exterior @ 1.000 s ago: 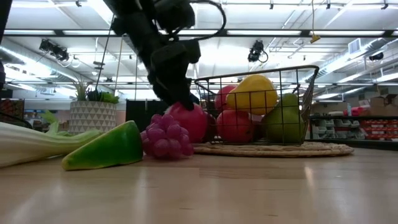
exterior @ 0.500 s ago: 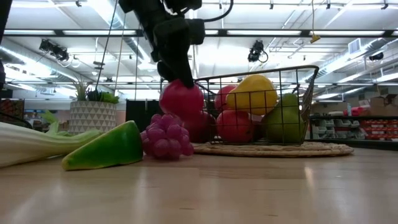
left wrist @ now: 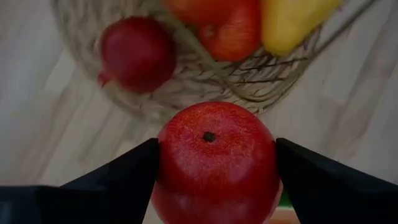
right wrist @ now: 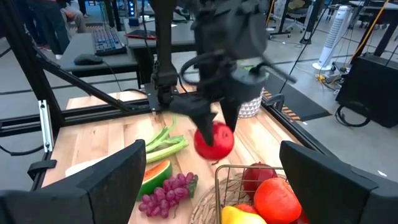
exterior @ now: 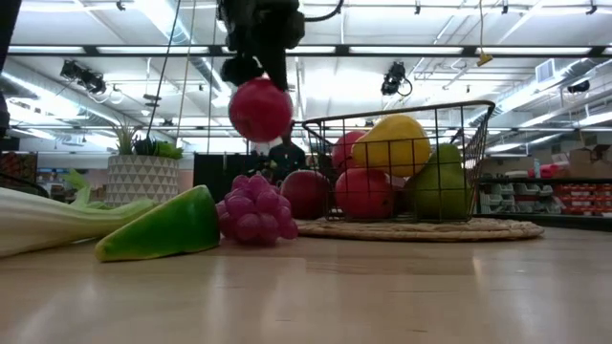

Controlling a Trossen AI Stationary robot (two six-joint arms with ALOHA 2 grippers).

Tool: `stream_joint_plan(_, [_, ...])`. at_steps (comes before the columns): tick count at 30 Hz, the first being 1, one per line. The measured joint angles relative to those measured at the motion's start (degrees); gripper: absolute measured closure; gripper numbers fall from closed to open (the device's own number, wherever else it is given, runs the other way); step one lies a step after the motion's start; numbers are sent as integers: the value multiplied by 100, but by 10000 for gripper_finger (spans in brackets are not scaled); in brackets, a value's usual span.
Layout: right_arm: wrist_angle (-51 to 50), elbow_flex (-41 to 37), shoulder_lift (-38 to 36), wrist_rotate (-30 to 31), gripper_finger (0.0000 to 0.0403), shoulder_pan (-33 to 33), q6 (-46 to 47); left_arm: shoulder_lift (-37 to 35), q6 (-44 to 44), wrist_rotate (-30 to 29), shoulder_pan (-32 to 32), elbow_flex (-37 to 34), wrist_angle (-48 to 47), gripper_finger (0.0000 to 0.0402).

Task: Build produce basket
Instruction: Put the red apple into the gold wire basket

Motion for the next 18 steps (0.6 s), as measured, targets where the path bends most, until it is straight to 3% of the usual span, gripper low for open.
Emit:
stream_joint_plan(7, [2, 0, 0, 0, 30, 0, -11, -2, -1033, 867, 386, 739, -839, 91])
stream_joint_plan(18, [2, 0, 0, 0, 30, 0, -13, -2, -1394, 1715, 601, 1834, -1175, 88])
